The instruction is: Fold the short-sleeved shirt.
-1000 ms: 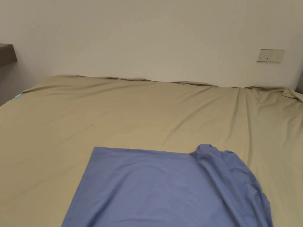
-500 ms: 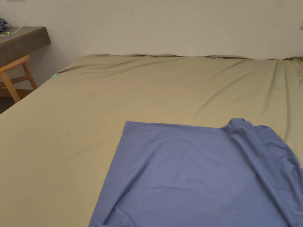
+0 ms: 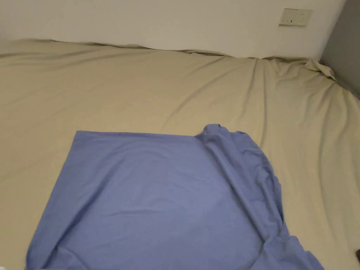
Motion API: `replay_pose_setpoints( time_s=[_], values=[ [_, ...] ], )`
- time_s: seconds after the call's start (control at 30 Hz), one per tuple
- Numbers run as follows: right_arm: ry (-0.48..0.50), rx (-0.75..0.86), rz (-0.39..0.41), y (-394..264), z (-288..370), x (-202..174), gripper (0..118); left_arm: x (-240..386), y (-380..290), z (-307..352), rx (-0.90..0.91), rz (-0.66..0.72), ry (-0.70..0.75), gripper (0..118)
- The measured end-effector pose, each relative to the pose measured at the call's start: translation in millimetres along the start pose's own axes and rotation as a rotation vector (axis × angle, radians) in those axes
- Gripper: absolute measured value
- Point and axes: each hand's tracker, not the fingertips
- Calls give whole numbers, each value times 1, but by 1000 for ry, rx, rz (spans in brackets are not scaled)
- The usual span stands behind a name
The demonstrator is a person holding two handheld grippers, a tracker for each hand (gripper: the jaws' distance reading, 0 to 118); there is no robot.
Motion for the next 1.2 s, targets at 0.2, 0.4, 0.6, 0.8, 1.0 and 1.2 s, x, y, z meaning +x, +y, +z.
replay_pose_setpoints(
  time_s=[0.2, 0.4, 0.6, 0.8, 1.0, 1.2],
  values=[
    [22, -134, 62, 10, -41, 4, 79, -5, -1, 4, 2, -3, -16, 4],
    [22, -177, 155, 5, -75, 5, 63, -6, -1, 4, -8, 23, -29, 4],
    [9, -80, 185, 1, -49, -9, 19, -5, 0, 10, 10, 10, -25, 4],
    [12, 10, 171, 29, -21, -18, 19, -1, 16, 32, 73, 4, -33, 4],
    [51, 10, 161, 94, -48, -26, 19, -2, 76, 22, 93, -3, -59, 4],
    [72, -103, 126, 147, -120, -26, 19, -1, 140, -34, 1, -66, -65, 4]
  ],
)
